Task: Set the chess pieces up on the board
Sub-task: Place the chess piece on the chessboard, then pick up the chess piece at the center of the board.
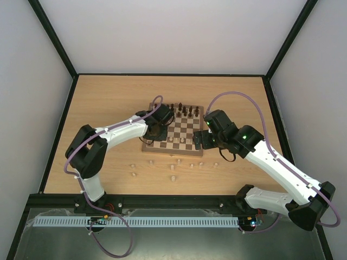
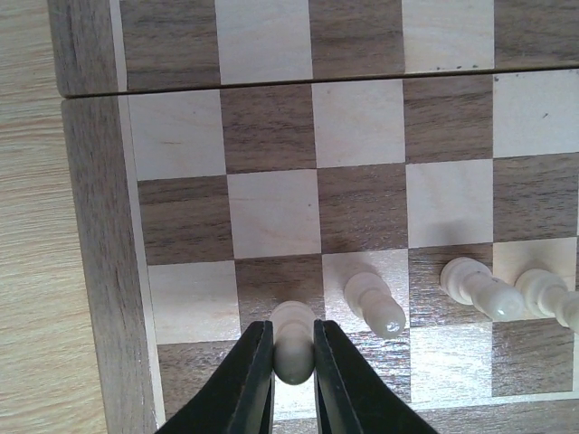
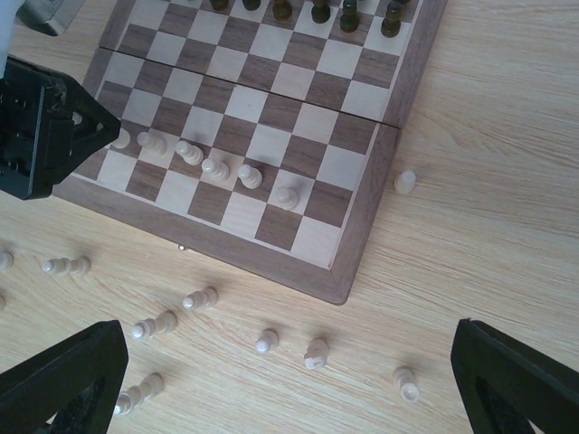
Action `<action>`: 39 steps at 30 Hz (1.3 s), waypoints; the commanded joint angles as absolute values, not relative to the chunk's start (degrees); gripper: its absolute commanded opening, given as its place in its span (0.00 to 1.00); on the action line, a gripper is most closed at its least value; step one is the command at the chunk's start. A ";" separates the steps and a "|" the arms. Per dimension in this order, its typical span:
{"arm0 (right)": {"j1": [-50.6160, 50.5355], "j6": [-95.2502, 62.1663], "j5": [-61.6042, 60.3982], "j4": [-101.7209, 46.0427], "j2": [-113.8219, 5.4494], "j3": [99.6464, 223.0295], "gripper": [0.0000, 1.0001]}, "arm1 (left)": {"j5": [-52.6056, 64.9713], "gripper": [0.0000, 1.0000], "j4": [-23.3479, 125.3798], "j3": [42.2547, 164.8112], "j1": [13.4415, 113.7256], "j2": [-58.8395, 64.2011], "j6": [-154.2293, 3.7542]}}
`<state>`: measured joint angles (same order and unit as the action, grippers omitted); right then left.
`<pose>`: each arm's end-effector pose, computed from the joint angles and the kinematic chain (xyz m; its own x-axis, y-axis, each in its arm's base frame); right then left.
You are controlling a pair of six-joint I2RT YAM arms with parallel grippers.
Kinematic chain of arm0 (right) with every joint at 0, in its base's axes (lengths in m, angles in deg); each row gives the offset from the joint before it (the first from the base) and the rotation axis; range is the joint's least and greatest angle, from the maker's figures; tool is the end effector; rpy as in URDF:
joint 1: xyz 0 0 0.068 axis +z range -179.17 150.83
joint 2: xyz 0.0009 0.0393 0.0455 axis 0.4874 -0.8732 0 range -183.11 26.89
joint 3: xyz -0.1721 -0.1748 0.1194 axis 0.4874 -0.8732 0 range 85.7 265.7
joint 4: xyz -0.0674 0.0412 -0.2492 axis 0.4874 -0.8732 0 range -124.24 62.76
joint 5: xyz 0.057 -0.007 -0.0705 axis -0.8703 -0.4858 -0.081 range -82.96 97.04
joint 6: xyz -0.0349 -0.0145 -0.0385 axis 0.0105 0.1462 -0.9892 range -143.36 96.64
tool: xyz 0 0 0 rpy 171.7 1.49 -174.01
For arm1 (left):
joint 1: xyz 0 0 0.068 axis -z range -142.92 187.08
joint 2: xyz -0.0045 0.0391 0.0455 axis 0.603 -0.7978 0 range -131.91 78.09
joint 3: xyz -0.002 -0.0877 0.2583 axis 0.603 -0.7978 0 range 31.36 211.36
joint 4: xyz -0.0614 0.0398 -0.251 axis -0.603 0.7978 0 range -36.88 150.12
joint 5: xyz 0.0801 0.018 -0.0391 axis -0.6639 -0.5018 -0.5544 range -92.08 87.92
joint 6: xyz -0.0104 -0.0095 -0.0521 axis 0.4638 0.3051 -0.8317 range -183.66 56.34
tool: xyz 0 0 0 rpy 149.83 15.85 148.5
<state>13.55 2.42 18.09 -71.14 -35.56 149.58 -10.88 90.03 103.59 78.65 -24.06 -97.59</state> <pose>0.1674 0.1453 0.3400 -0.6911 -0.0572 -0.7205 -0.2903 0.9349 0.2042 0.2735 -0.2353 0.2010 -0.9115 0.0710 -0.4050 0.1226 0.9871 -0.1028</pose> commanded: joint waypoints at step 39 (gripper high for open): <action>10.23 5.16 24.15 -69.50 -42.05 154.34 0.99 | -0.86 0.99 77.53 86.48 82.88 14.57 -99.09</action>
